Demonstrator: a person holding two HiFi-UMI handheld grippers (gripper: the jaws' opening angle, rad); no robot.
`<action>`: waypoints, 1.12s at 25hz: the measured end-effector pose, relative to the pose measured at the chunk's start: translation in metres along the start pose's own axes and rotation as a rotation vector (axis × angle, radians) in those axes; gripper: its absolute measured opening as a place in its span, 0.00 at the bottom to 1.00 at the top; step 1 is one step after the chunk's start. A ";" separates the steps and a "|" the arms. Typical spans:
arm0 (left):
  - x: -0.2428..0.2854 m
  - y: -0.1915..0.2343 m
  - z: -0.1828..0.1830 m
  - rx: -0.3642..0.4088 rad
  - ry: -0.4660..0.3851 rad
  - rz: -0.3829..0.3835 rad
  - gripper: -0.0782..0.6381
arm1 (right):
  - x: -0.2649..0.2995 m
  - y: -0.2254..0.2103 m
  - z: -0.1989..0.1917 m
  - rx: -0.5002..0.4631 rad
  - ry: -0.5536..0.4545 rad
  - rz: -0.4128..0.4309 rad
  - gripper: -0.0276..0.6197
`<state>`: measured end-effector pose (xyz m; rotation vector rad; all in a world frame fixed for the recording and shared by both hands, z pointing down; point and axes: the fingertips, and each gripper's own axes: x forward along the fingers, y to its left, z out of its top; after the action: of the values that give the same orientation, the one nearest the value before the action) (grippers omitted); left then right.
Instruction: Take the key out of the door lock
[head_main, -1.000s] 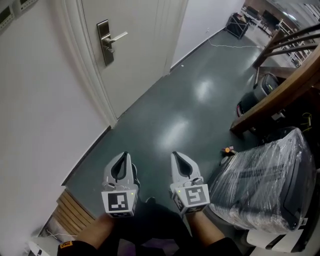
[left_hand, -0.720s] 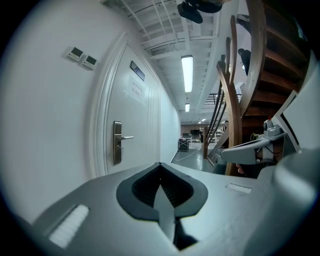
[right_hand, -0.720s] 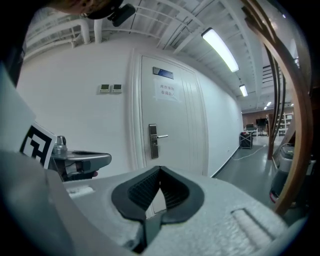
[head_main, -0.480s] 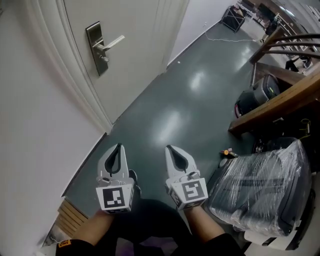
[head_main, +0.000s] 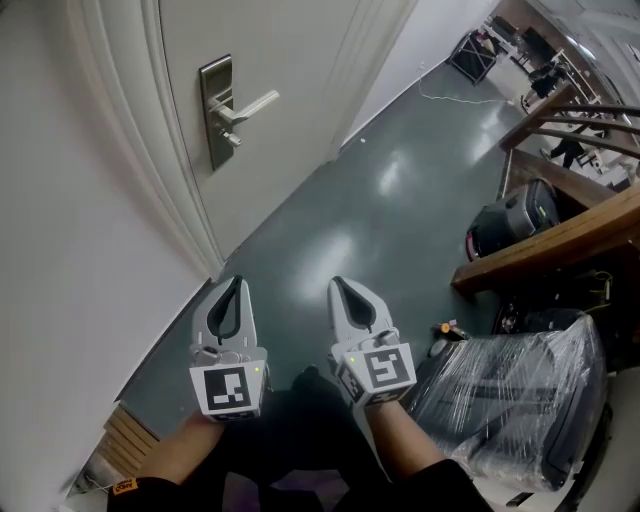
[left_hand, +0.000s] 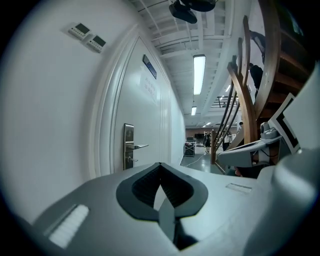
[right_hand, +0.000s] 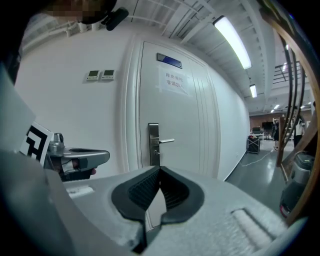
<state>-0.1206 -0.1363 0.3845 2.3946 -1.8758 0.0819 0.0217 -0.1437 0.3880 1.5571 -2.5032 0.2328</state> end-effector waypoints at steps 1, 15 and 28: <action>0.005 0.004 0.001 -0.001 -0.003 0.006 0.13 | 0.007 0.000 0.001 -0.006 -0.002 0.011 0.03; 0.106 0.062 -0.002 0.018 -0.005 0.217 0.13 | 0.162 -0.018 0.017 -0.054 0.023 0.273 0.03; 0.195 0.117 -0.011 0.033 0.065 0.503 0.13 | 0.302 -0.017 0.018 0.169 0.229 0.688 0.12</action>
<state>-0.1874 -0.3514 0.4212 1.8522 -2.4072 0.2240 -0.0951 -0.4177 0.4424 0.5993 -2.7752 0.6831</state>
